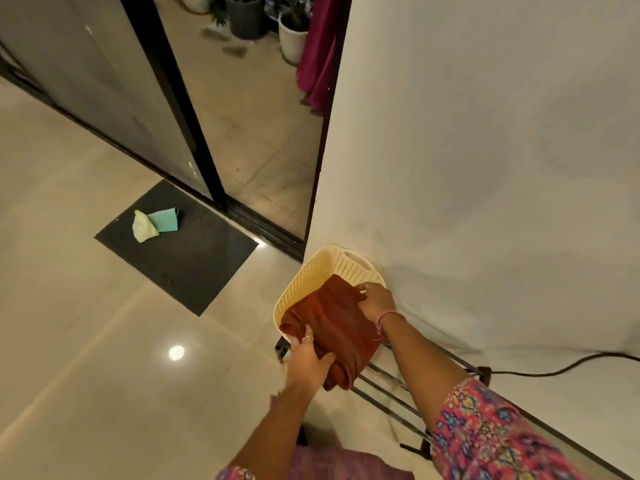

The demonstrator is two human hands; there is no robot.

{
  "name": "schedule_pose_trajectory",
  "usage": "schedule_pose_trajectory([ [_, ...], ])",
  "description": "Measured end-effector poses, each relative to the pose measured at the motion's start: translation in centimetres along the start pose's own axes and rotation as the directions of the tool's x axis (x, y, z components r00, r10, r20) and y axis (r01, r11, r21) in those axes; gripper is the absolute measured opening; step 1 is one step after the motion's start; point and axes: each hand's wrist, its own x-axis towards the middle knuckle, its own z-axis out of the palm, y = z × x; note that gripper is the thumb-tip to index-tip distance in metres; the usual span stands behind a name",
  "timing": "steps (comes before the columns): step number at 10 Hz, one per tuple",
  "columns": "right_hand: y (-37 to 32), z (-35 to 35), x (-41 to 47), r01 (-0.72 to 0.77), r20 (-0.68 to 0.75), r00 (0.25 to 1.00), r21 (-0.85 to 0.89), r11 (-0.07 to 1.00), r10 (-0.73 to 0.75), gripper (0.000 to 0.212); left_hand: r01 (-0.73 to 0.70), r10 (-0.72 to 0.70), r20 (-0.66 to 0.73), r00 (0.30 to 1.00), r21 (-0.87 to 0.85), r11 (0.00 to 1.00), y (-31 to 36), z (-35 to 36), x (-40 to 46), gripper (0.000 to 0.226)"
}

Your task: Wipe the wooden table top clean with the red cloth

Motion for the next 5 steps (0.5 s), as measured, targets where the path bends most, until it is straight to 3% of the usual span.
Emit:
schedule_pose_trajectory([
  [1,-0.6,1.4,3.5,0.001,-0.03,1.0,-0.052,0.999,-0.003,0.042,0.01,-0.002,0.082,0.997,-0.099,0.995,0.3,0.5,3.2,0.081],
  [2,-0.5,2.8,6.6,-0.005,-0.023,1.0,-0.153,0.988,0.001,0.042,0.047,-0.041,0.069,0.997,-0.083,0.995,0.0,0.9,5.9,0.077],
  [4,0.8,5.8,10.4,0.027,0.022,0.999,-0.181,0.983,-0.023,0.043,0.151,-0.134,0.117,0.984,-0.151,0.977,-1.7,1.0,9.9,0.074],
  [5,1.0,7.4,11.5,0.015,-0.032,0.999,-0.275,0.961,-0.024,0.045,0.252,-0.223,0.194,0.955,-0.137,0.958,-2.3,1.1,11.7,0.077],
])
